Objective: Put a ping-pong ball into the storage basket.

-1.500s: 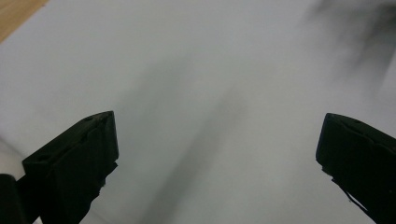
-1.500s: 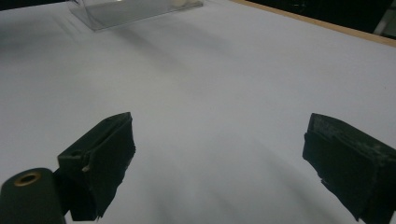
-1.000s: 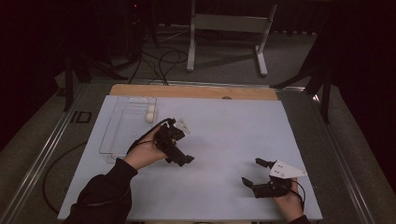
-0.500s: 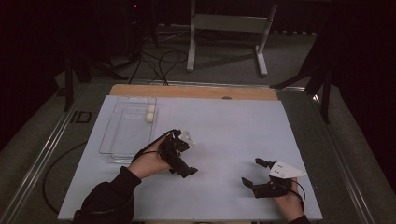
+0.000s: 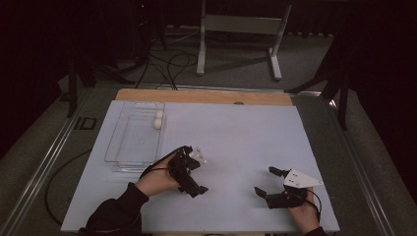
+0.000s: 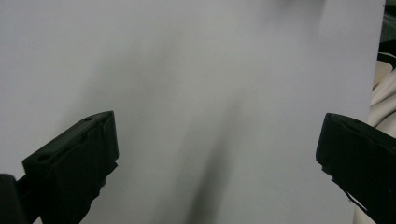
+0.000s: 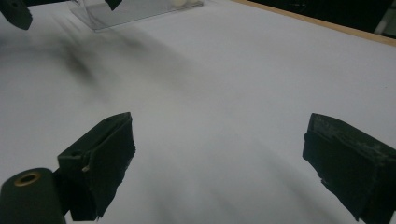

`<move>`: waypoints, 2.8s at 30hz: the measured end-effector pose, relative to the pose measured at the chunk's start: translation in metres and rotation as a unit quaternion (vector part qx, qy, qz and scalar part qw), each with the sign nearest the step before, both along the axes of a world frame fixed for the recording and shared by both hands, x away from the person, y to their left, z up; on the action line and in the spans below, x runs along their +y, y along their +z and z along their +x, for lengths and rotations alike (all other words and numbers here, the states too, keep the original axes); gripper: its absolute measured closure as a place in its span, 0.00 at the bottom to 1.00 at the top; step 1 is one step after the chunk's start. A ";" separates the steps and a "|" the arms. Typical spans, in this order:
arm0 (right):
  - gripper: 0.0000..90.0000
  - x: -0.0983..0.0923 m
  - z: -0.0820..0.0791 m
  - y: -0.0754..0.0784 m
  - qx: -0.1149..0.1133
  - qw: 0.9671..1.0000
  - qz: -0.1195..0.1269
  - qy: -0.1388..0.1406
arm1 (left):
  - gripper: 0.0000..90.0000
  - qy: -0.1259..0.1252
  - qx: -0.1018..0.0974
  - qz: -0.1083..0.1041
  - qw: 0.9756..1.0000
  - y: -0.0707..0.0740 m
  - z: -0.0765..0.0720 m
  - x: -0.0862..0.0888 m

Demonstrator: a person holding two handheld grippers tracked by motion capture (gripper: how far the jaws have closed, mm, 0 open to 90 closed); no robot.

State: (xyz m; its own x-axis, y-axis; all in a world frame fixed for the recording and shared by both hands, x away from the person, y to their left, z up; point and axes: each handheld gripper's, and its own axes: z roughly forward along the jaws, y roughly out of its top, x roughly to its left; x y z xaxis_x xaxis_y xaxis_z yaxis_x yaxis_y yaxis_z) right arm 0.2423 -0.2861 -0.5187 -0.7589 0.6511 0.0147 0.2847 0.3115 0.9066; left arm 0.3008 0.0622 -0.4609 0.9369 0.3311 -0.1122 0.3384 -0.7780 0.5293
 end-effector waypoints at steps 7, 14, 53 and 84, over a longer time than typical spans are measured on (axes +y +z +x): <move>0.10 0.000 0.000 0.000 0.000 1.000 0.000 0.001 | 0.00 -0.003 0.004 0.005 1.000 -0.010 -0.008 0.003; 0.10 0.000 0.000 0.000 0.001 1.000 -0.001 0.001 | 0.00 -0.002 0.010 0.003 1.000 -0.018 -0.015 0.011; 0.10 0.001 0.000 0.000 0.004 1.000 -0.003 0.000 | 0.00 0.037 0.033 -0.036 0.998 -0.044 -0.053 0.077; 0.10 0.000 0.000 -0.001 0.006 1.000 -0.004 0.002 | 0.00 0.118 -0.029 -0.094 0.988 -0.046 -0.055 0.127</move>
State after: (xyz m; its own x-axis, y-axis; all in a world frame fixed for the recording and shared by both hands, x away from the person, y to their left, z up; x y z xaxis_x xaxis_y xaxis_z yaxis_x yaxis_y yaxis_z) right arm 0.2428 -0.2858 -0.5202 -0.7610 0.6485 0.0185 0.2937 0.3188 0.9012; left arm 0.2457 0.1892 -0.5066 0.8425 0.5200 -0.1406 0.4639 -0.5676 0.6802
